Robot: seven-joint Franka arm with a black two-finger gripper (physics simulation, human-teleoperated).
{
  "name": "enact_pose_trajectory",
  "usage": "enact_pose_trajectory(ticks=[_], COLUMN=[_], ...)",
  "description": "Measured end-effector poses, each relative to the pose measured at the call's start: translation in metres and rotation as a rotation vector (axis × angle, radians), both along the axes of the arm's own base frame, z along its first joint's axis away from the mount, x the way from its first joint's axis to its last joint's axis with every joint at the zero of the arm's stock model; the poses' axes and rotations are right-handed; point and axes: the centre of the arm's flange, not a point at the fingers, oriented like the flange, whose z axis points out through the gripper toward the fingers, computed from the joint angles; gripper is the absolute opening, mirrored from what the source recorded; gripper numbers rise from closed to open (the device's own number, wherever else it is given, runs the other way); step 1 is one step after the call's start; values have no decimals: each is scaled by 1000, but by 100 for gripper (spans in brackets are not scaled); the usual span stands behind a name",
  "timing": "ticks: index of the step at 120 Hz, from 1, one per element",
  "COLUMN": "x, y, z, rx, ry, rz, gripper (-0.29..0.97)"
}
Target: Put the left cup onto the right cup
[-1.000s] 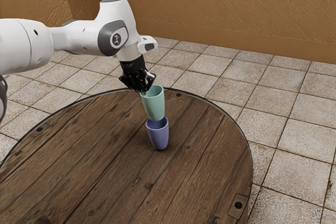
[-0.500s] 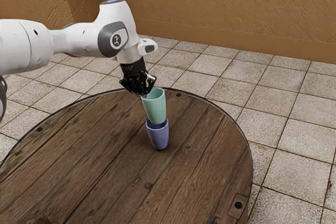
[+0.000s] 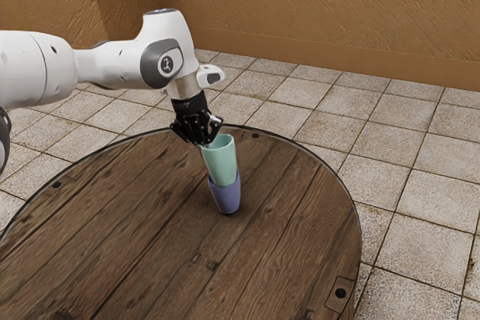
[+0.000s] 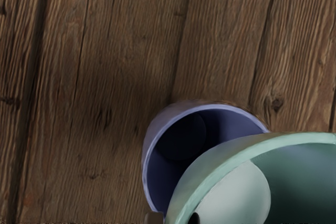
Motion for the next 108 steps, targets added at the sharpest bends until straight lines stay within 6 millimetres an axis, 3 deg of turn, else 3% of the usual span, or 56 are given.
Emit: enact_pose_trajectory(ticks=[108], x=[2], y=[2], z=[2], rx=[20], ry=[-25], rz=[3], gripper=[-10])
